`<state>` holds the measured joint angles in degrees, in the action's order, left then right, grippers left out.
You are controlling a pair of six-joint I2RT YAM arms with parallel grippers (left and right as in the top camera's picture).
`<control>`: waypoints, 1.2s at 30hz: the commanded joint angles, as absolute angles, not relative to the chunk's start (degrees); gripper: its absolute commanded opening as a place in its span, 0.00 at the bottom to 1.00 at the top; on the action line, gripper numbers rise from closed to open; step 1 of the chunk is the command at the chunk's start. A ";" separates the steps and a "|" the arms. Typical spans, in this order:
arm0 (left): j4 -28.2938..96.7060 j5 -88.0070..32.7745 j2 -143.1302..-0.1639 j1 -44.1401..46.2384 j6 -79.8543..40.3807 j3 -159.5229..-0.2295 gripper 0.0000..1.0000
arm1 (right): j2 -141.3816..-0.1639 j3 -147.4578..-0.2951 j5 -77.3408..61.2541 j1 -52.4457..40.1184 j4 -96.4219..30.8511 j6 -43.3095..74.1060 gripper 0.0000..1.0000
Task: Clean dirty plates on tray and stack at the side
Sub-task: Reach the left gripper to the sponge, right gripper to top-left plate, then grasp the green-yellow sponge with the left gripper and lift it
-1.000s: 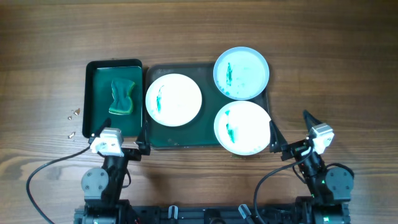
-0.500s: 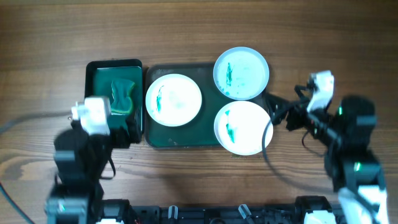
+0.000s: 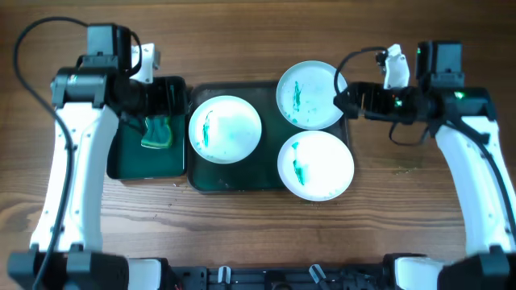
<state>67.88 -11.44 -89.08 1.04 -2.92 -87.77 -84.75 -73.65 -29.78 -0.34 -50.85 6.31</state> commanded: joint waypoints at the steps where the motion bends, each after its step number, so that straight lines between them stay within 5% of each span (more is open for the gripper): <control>1: 68.03 -14.35 -91.15 1.23 -3.51 -89.06 1.00 | -88.53 -74.98 -32.40 -3.05 -48.49 11.94 0.85; 13: 69.01 1.28 -91.46 -2.39 -12.27 -89.06 1.00 | -108.22 -82.04 -11.03 -27.94 -38.85 30.28 0.58; 30: 69.04 2.68 -92.27 -2.81 -12.51 -89.03 1.00 | -124.25 -84.51 -13.80 -31.31 -31.51 36.40 0.23; 34: 69.08 2.68 -94.52 -2.81 -12.49 -89.03 0.95 | -125.29 -84.51 -14.26 -31.29 -31.75 37.65 0.04; 36: 69.06 2.66 -96.71 -2.96 -12.49 -89.03 0.91 | -125.29 -84.51 -14.24 -31.29 -31.77 37.63 0.04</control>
<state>69.23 1.91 -93.25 -2.59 -11.70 -87.94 -122.76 -83.92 -14.15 -31.20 -31.44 36.21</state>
